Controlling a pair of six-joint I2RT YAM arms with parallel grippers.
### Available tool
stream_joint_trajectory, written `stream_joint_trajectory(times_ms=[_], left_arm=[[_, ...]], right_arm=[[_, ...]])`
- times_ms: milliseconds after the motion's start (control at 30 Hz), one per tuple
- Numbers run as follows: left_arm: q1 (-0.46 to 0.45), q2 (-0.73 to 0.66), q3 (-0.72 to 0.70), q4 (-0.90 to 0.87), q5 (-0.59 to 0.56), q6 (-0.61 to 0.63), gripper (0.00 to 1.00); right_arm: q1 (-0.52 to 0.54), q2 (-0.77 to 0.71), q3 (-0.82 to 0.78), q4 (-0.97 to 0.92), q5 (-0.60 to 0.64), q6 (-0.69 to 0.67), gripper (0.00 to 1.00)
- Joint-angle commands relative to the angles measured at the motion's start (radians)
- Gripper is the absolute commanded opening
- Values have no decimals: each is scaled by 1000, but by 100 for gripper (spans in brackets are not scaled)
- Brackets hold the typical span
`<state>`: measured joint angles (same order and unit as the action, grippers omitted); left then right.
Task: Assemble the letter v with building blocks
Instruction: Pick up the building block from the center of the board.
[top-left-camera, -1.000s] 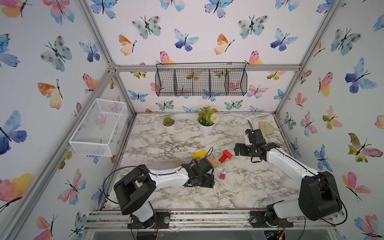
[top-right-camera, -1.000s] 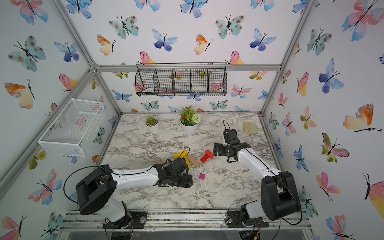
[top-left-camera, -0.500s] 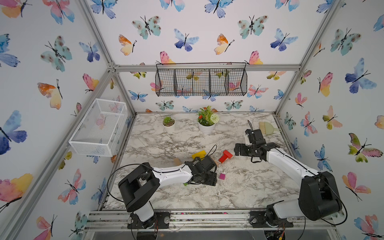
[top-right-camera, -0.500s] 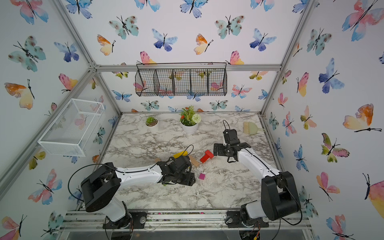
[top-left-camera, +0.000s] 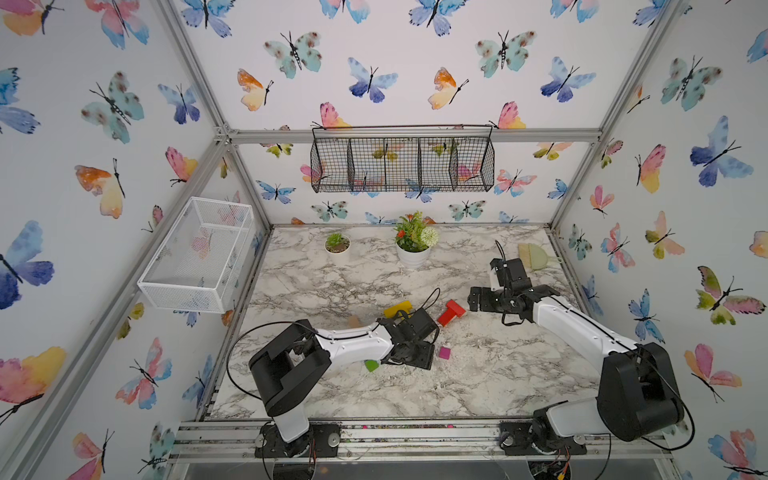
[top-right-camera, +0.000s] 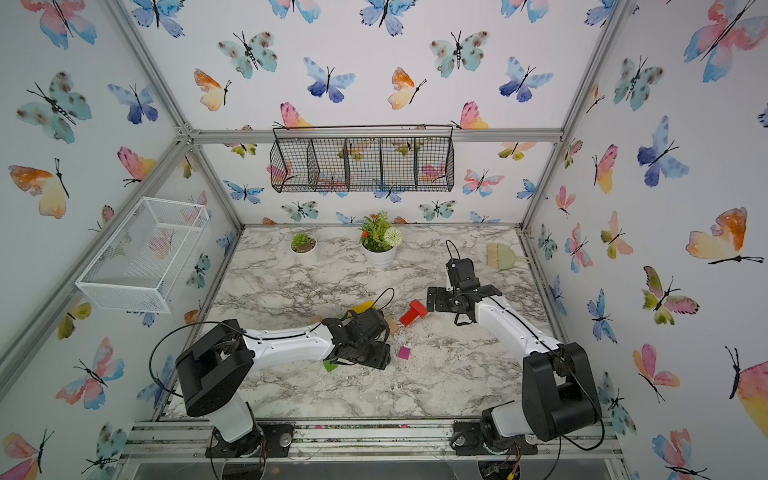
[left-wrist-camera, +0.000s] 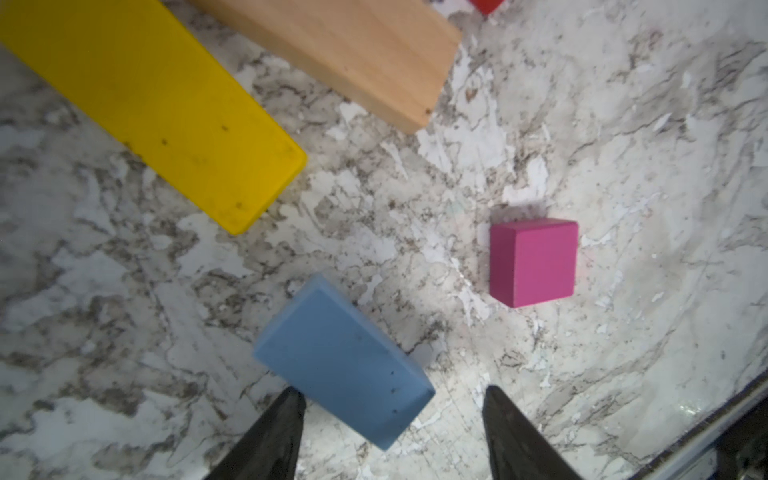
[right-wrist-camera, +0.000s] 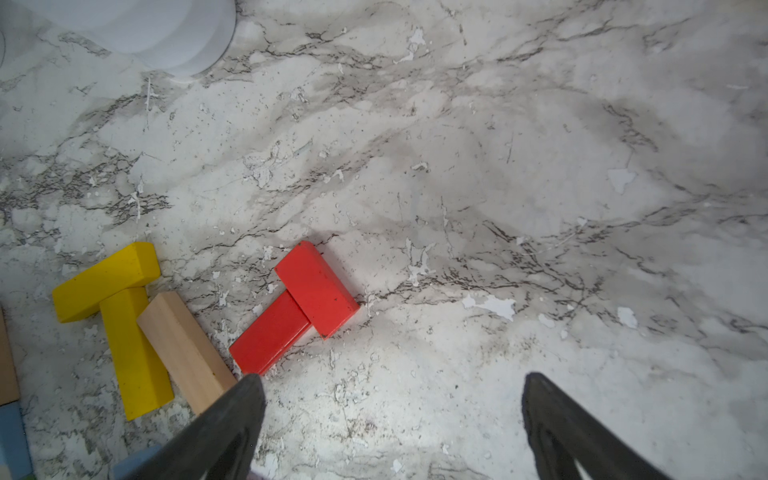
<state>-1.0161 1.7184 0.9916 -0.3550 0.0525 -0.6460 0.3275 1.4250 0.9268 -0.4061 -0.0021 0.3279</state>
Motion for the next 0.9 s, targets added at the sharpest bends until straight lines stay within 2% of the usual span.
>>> stream_joint_trajectory(times_ms=[0, 333, 633, 700, 767, 867], left_arm=[[3, 28, 7, -63, -40, 35, 66], [2, 34, 13, -109, -80, 57, 56], [3, 26, 35, -155, -113, 72, 50], [2, 22, 36, -158, -118, 72, 52], [3, 24, 39, -165, -130, 71, 59], [1, 35, 54, -179, -152, 69, 64]], right_arm=[[-5, 8, -17, 10, -17, -10, 98], [-5, 10, -24, 20, -32, -9, 98], [-5, 11, -32, 27, -41, -7, 98], [-5, 11, -32, 27, -41, -7, 98], [-5, 11, -33, 27, -42, -7, 98], [-5, 10, -32, 27, -39, -7, 98]])
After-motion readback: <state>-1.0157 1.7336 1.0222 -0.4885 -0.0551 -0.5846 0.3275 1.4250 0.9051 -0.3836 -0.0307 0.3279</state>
